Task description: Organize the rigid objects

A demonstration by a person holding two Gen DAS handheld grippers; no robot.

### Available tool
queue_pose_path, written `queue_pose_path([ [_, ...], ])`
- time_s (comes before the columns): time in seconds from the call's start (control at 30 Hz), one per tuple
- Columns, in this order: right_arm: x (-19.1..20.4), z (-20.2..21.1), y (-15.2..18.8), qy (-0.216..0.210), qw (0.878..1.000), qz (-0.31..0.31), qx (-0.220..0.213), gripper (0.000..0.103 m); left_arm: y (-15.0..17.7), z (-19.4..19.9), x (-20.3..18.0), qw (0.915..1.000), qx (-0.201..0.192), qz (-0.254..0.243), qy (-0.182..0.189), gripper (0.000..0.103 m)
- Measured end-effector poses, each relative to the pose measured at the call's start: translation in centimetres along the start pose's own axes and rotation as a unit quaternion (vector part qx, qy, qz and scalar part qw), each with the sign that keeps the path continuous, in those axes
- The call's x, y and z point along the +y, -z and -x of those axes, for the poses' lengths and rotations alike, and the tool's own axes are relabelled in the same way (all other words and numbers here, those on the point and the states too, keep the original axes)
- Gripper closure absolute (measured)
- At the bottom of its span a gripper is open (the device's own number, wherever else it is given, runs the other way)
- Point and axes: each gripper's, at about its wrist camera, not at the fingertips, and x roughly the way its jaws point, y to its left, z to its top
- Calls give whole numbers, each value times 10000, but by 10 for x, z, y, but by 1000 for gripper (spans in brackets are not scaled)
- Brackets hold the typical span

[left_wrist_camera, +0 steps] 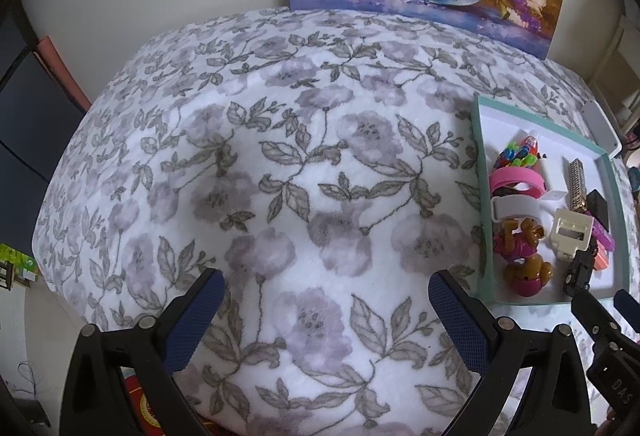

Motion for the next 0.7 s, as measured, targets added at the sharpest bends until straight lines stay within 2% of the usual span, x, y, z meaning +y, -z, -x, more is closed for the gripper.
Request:
queue_pose_path([
  [0.7, 2, -2, -1, -91, 9999, 4, 47, 15, 0, -2, 2, 10000, 58, -68, 32, 0],
])
